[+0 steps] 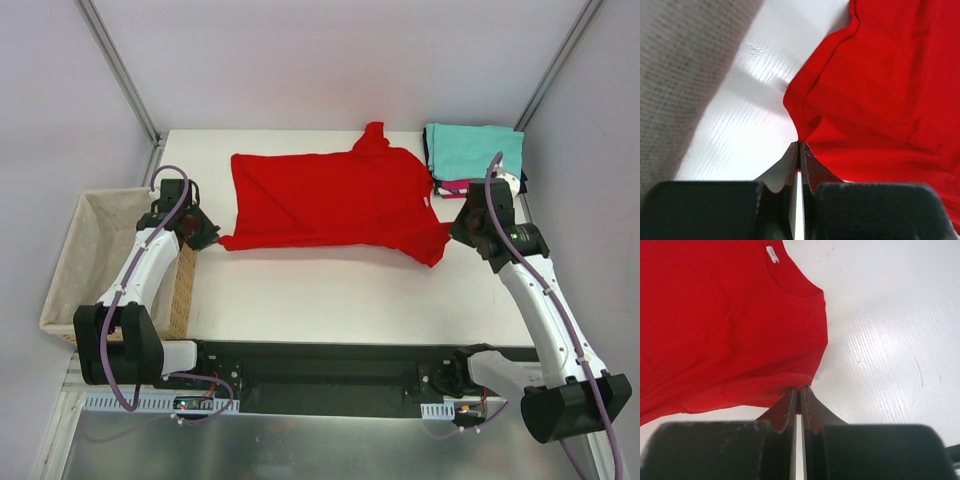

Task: Fold and stack the t-shirts

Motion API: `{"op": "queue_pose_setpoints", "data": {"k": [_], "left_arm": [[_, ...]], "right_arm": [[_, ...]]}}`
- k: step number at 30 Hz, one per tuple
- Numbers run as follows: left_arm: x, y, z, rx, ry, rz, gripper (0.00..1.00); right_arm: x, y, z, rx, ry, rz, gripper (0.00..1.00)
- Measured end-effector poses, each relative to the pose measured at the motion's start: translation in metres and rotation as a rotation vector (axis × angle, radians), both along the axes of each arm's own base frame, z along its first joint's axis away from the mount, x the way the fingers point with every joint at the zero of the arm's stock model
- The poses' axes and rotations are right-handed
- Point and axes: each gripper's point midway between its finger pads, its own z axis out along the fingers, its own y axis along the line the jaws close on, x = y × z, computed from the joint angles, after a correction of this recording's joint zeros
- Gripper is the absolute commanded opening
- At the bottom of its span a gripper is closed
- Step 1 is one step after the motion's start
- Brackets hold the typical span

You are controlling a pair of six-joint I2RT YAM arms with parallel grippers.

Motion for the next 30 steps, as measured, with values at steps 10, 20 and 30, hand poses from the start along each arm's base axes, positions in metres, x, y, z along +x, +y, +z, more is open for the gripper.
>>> {"op": "queue_pose_setpoints", "data": {"k": [10, 20, 30], "left_arm": [[0.001, 0.001, 0.002, 0.003, -0.003, -0.006, 0.0], [0.0, 0.003, 0.002, 0.003, 0.0, -0.003, 0.0], [0.008, 0.0, 0.011, -0.013, -0.016, -0.018, 0.0]], "right_arm": [[-0.006, -0.012, 0.006, 0.021, -0.012, -0.013, 0.01], [-0.017, -0.007, 0.01, 0.049, -0.008, 0.028, 0.0], [-0.005, 0.008, 0.002, 0.089, 0.046, 0.092, 0.01]]}}
